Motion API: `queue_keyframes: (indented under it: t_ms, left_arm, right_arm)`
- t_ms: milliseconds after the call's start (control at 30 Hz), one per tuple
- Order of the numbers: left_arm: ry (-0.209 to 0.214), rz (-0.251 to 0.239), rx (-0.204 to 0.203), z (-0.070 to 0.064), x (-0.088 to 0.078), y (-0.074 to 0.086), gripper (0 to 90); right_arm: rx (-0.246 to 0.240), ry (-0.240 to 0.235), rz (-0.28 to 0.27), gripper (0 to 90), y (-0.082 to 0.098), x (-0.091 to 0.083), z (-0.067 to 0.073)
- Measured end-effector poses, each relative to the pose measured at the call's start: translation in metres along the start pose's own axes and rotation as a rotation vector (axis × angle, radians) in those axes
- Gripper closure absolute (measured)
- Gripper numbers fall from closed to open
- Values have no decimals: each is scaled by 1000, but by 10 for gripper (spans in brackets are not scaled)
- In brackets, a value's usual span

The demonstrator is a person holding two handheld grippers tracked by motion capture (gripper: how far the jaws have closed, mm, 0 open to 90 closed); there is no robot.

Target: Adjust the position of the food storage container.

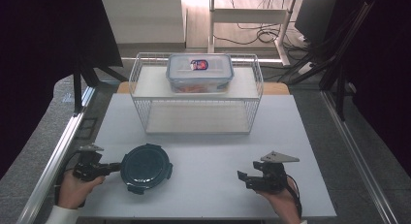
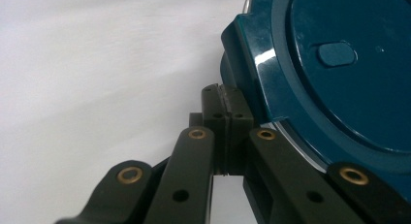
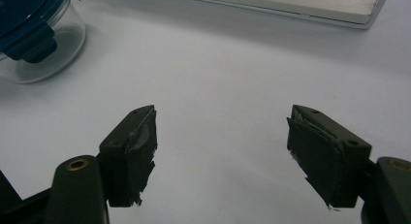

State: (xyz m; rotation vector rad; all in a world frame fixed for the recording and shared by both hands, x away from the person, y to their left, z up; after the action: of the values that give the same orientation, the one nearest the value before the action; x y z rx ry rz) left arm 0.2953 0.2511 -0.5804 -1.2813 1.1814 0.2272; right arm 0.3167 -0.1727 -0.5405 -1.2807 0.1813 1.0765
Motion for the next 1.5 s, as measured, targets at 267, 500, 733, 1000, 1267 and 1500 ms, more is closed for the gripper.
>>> queue_keyframes:
  t_ms: [267,500,733,1000,1267,1500]
  left_arm:
    - [16,5,28,-19,11,-10,900]
    - [31,5,40,-29,17,-15,900]
    - [56,9,60,-43,22,-18,900]
    - [79,20,89,-60,28,-23,900]
    - [97,50,106,-69,35,-22,900]
    - [112,42,111,-80,44,-27,900]
  right_arm:
    - [10,0,0,260,0,-1,-3]
    - [12,2,-3,260,-1,-1,-4]
    - [13,1,-2,260,-1,-1,-3]
    - [17,1,-2,261,-1,-2,-4]
    - [21,4,-1,260,-1,-1,-5]
    - [23,6,-4,260,-1,-2,-7]
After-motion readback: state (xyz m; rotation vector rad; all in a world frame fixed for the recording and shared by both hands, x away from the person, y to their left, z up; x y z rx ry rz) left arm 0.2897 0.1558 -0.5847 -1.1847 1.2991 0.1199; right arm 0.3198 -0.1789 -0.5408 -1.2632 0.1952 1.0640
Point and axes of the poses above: each handheld gripper's, and its own axes: x roughly forward along the jaws, y roughly out of its underside, z roughly to its left, the point moved 10 cm from there along x, roughly forward along the jaws, and after that the axes turned 13 degrees about x, right-handed, at the moved point
